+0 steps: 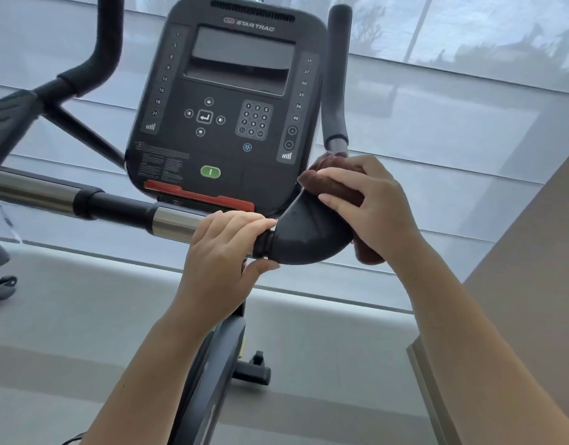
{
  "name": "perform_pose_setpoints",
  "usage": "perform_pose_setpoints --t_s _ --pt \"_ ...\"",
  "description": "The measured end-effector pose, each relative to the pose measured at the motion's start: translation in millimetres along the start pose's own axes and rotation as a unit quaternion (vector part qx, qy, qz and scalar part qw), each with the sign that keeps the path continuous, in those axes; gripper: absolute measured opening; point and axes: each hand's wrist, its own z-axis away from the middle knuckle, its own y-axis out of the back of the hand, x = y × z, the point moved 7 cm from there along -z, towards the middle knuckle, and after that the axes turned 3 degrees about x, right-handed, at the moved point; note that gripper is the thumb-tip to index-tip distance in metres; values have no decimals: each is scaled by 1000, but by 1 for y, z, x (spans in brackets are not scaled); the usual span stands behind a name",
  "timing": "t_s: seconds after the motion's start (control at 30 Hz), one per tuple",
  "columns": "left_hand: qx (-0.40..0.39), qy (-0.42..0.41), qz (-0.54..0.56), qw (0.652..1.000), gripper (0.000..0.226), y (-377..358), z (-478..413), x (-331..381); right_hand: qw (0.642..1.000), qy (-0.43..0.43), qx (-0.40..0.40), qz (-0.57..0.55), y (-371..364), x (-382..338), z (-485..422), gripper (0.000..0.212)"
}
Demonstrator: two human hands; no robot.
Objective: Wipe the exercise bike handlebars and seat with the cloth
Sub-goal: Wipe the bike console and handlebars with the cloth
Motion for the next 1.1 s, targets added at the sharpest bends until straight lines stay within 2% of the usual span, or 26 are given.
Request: perform_pose_setpoints --t_s 0.17,0.3,0.43,0.53,0.6,0.67,0.83,1.1 --pt "-46 18 10 999 47 6 -8 0 997 43 59 30 -2 -13 31 31" --pt "-109 -8 2 994 51 11 -23 2 996 56 64 6 2 -13 32 32" --pt "-133 -27 1 991 57 8 -38 3 993 4 84 -87 12 4 16 33" --pt "-179 -7 57 982 72 -8 -60 8 987 -47 93 -119 11 27 -7 34" --pt "-205 7 103 973 70 -20 -78 8 984 -63 85 -140 9 39 -22 34" --pt "-222 11 114 968 61 -31 -97 5 984 -51 80 -148 7 45 -35 34" --pt "-251 10 99 963 60 -59 -137 -1 984 -10 75 -162 3 62 -66 36" --pt "-240 21 68 968 62 -89 -192 -14 971 41 155 -180 12 105 -132 36"
